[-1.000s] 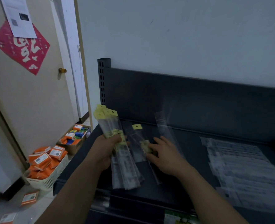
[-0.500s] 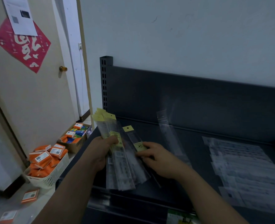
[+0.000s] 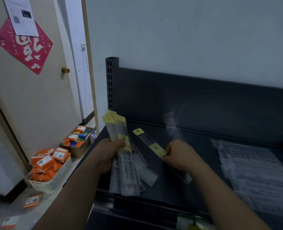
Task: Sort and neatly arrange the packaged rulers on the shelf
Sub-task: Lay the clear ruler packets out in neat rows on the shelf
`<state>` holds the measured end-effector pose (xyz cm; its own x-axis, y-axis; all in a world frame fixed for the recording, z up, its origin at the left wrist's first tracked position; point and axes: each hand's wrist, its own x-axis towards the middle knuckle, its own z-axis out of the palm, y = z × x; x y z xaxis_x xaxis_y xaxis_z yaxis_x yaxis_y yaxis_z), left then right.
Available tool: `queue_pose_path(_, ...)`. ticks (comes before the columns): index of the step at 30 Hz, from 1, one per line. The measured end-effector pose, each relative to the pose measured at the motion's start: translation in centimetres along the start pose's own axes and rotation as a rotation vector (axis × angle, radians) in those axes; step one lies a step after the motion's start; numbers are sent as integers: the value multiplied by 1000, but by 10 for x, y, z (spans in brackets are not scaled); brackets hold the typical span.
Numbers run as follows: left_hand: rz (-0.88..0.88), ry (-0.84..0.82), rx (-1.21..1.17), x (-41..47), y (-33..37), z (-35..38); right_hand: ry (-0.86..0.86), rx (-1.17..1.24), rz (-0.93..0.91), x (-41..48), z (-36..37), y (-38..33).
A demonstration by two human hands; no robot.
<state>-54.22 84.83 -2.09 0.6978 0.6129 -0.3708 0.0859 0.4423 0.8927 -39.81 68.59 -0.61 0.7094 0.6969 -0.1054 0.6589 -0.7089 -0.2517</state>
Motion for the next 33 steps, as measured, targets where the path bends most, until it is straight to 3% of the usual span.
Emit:
queue_pose_path(5,31,-49,-75,-4,0,8,-176,186,141,4,-3,3)
queue_pose_path(9,76,-51,-113,-2,3,20,-112,300,99,-2,-2,2)
queue_pose_path(11,95,-52,-141,0,4,27,-16,545,61,-7,-1,0)
queue_pose_path(14,101,-79,-201,2,5,40,-107,912,11,-15,0,-9)
queue_pose_path(16,104,-114,-236,1,6,50,-168,907,-37,-16,2,-12)
queue_pose_path(20,169,-163,-301,7,3,65,-88,949,-58,-13,-3,-11)
queue_pose_path(23,214,-193,-278,10,-1,71,-168,1037,-93,-13,-4,-8)
queue_pose_path(28,221,-262,81,6,-4,55,-254,1099,-118,-16,-4,-5)
queue_pose_path(31,305,-228,593,-4,4,29,-193,1080,-67,-13,-7,5)
queue_pose_path(33,367,-168,1108,-5,2,10,-156,1125,-8,-12,-11,16)
